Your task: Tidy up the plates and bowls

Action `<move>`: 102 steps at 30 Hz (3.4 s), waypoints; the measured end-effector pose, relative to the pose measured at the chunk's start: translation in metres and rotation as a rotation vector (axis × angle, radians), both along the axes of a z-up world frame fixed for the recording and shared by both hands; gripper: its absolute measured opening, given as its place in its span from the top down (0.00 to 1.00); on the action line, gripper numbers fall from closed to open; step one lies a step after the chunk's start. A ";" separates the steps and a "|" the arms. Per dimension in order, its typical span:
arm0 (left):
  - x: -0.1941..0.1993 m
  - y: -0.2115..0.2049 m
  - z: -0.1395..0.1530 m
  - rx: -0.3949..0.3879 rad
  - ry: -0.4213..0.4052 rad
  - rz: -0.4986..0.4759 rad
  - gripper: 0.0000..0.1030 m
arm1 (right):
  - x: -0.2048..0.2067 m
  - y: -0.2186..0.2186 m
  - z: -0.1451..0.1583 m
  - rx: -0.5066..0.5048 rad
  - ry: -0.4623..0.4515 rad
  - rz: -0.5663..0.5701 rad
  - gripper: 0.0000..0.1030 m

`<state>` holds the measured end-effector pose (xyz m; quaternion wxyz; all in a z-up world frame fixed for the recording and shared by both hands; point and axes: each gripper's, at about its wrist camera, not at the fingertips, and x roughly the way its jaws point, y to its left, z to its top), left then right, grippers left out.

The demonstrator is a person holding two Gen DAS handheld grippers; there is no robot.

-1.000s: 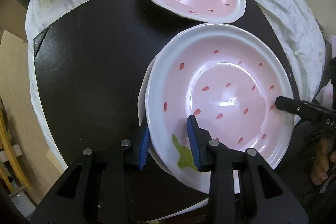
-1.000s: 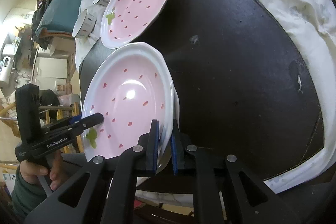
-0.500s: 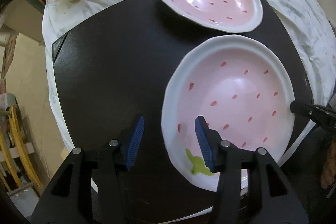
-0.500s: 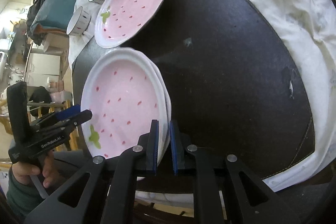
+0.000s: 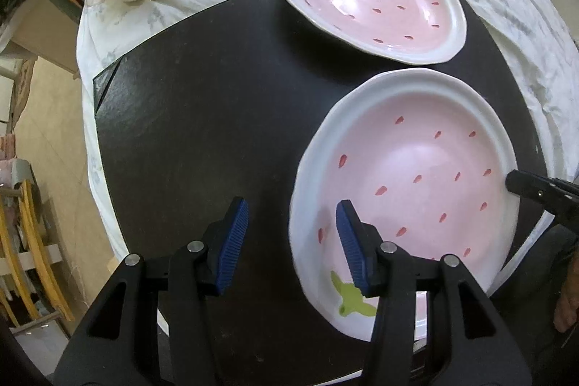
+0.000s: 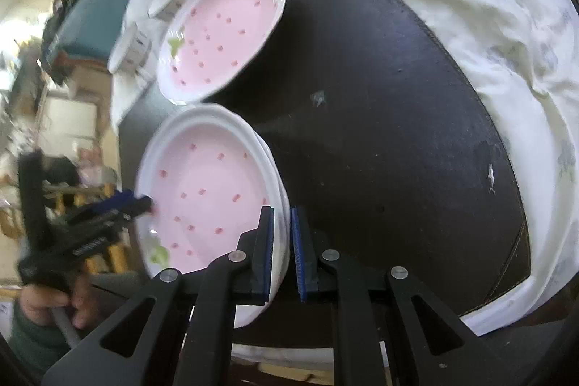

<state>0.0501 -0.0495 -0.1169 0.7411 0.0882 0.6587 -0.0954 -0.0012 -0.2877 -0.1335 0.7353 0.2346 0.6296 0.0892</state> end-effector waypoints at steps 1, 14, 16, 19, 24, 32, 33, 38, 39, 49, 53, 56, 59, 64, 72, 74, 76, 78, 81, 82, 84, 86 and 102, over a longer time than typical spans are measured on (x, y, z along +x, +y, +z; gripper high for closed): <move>-0.006 -0.002 0.004 -0.002 -0.010 0.004 0.54 | 0.000 0.001 0.000 -0.003 0.000 0.002 0.87; 0.011 0.015 0.045 -0.033 -0.216 0.113 0.54 | 0.004 -0.005 0.042 0.018 -0.208 -0.052 0.87; 0.012 0.019 0.050 -0.038 -0.242 0.140 0.54 | 0.006 -0.003 0.049 0.017 -0.237 -0.055 0.87; 0.012 0.024 0.057 -0.003 -0.288 0.172 0.54 | 0.008 -0.001 0.054 0.030 -0.260 -0.062 0.87; 0.011 0.030 0.071 -0.002 -0.301 0.200 0.54 | 0.005 -0.006 0.070 0.111 -0.331 -0.092 0.77; 0.021 0.027 0.089 -0.043 -0.370 0.252 0.27 | 0.017 -0.015 0.107 0.107 -0.436 -0.138 0.18; 0.024 0.026 0.090 -0.084 -0.370 0.245 0.27 | 0.020 -0.016 0.110 0.106 -0.439 -0.136 0.18; 0.035 0.021 0.090 -0.094 -0.372 0.252 0.09 | 0.043 -0.024 0.123 0.043 -0.461 -0.097 0.18; 0.038 0.021 0.089 -0.100 -0.368 0.259 0.06 | 0.048 -0.027 0.123 0.035 -0.460 -0.097 0.18; 0.083 0.020 0.074 -0.108 -0.374 0.262 0.02 | 0.110 -0.075 0.086 0.031 -0.383 -0.204 0.18; 0.105 0.022 0.057 -0.061 -0.368 0.281 0.02 | 0.125 -0.087 0.059 -0.019 -0.317 -0.221 0.18; 0.117 0.022 0.045 -0.038 -0.346 0.292 0.02 | 0.138 -0.094 0.043 -0.007 -0.271 -0.234 0.18; 0.126 0.022 0.035 -0.081 -0.305 0.312 0.02 | 0.152 -0.095 0.030 0.018 -0.238 -0.217 0.18; 0.138 0.018 0.018 -0.146 -0.237 0.310 0.10 | 0.167 -0.088 0.005 0.122 -0.156 -0.203 0.18; 0.146 -0.003 -0.008 -0.201 -0.129 0.267 0.35 | 0.187 -0.060 -0.020 0.085 -0.073 -0.095 0.24; 0.146 -0.007 -0.013 -0.227 -0.102 0.265 0.42 | 0.189 -0.053 -0.028 0.094 -0.050 -0.070 0.31; 0.145 -0.013 -0.020 -0.259 -0.063 0.266 0.49 | 0.190 -0.049 -0.033 0.114 -0.037 -0.046 0.37; 0.146 -0.017 -0.025 -0.263 -0.043 0.263 0.62 | 0.191 -0.047 -0.035 0.158 -0.035 -0.034 0.47; 0.149 -0.023 -0.031 -0.280 -0.016 0.267 0.67 | 0.191 -0.042 -0.041 0.181 -0.010 -0.018 0.60; 0.150 -0.024 -0.031 -0.277 -0.025 0.275 0.67 | 0.191 -0.039 -0.039 0.171 -0.018 -0.011 0.60; 0.152 -0.025 -0.032 -0.276 -0.027 0.288 0.66 | 0.193 -0.035 -0.039 0.180 -0.017 0.004 0.60; 0.154 -0.027 -0.032 -0.270 -0.024 0.296 0.66 | 0.194 -0.034 -0.040 0.182 -0.015 0.001 0.60; 0.149 -0.017 -0.016 -0.296 -0.059 0.311 0.72 | 0.195 -0.025 -0.032 0.126 -0.062 0.023 0.59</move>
